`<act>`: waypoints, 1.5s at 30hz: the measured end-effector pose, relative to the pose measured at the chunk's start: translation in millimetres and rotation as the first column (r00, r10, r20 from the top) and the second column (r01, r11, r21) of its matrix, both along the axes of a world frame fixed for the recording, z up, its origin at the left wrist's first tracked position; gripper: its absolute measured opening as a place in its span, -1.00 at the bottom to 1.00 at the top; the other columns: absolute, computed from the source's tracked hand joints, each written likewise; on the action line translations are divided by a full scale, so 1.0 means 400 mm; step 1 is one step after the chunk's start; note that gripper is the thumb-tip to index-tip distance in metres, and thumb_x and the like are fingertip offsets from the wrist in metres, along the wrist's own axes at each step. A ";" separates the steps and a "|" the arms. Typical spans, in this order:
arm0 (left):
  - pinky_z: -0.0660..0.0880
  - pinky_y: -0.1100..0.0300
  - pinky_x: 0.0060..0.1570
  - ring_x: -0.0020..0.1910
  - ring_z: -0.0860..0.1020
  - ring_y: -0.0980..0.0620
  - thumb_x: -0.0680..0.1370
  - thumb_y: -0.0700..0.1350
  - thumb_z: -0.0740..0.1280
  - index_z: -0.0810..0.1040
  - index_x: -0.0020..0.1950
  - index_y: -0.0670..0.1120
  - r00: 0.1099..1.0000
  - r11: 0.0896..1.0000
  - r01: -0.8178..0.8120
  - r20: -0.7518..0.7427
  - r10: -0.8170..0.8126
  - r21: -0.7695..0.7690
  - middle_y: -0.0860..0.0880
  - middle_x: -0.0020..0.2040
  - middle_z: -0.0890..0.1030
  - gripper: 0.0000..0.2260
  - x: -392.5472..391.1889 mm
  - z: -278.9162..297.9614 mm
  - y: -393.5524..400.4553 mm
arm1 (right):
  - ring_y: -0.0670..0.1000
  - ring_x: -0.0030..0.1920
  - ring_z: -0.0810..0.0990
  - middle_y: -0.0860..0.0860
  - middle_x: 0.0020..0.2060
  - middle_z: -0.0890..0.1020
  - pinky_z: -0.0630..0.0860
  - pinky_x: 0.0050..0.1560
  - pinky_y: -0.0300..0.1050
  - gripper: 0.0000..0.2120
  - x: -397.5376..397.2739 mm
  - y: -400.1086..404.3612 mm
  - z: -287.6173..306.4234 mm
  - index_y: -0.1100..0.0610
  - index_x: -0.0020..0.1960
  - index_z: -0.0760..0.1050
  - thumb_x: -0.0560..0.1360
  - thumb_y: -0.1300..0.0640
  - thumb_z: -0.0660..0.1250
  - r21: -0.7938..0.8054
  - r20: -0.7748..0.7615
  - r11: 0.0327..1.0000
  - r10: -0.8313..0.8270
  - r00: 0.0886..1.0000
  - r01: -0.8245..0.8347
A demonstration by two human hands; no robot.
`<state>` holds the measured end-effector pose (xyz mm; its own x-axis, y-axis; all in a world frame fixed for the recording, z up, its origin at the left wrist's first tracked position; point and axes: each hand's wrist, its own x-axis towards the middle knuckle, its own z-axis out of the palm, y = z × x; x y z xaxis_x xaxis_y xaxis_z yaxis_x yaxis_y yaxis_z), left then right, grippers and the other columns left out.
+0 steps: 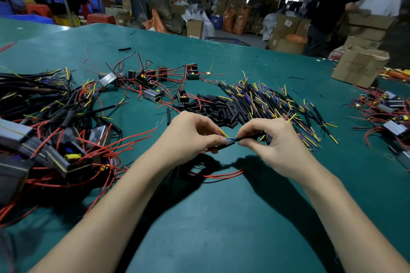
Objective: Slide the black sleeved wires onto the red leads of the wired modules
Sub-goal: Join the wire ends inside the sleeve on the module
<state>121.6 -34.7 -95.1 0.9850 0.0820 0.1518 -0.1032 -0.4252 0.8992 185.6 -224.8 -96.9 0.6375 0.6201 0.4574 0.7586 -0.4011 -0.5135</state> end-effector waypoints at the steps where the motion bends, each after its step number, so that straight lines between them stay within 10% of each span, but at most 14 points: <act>1: 0.55 0.27 -0.25 -0.38 0.63 0.11 0.40 -0.20 0.51 0.64 -0.26 -0.06 1.000 1.000 0.001 -0.004 -0.001 -0.028 -0.08 -0.34 0.68 -0.91 0.000 0.000 -0.004 | -0.09 -0.20 0.61 -0.14 -0.29 0.65 0.46 0.10 0.08 -0.90 0.000 0.000 0.000 0.08 -0.18 0.62 0.41 0.26 0.47 -0.004 0.009 1.000 -0.002 1.000 0.002; 7: 0.54 0.33 -0.29 -0.41 0.61 0.13 0.38 -0.23 0.52 0.56 -0.10 -0.09 0.999 0.984 -0.043 -0.034 0.037 -0.173 0.02 -0.34 0.68 -0.80 0.005 -0.005 -0.009 | -0.15 -0.17 0.55 -0.21 -0.27 0.63 0.25 0.07 -0.18 -0.88 -0.004 0.001 0.003 0.03 -0.17 0.62 0.40 0.23 0.49 0.009 0.140 1.000 -0.031 0.990 0.030; 31: 0.55 0.20 -0.12 -0.28 0.60 0.13 0.43 -0.30 0.45 0.59 -0.15 -0.05 0.999 0.999 0.048 0.004 -0.048 0.023 -0.06 -0.21 0.69 -0.84 -0.002 -0.002 0.006 | -0.09 -0.23 0.53 -0.15 -0.24 0.60 0.22 0.01 -0.02 -0.93 0.003 0.000 -0.001 0.06 -0.15 0.62 0.42 0.21 0.46 -0.083 0.275 0.996 -0.002 0.961 0.026; 45: 0.41 0.45 -0.29 -0.41 0.50 0.23 0.43 -0.26 0.48 0.55 -0.03 -0.12 0.997 0.989 -0.013 -0.071 0.002 -0.146 0.03 -0.35 0.61 -0.82 -0.003 -0.001 -0.007 | -0.03 -0.22 0.54 -0.13 -0.26 0.61 0.19 -0.03 -0.06 -0.96 0.002 0.003 0.003 0.05 -0.16 0.64 0.43 0.12 0.40 -0.090 0.300 0.996 0.011 0.954 0.017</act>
<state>120.2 -37.6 -95.6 0.9921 0.1056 0.0682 -0.0350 -0.2893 0.9566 186.4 -223.8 -95.6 0.4816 0.6658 0.5700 0.8706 -0.4378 -0.2242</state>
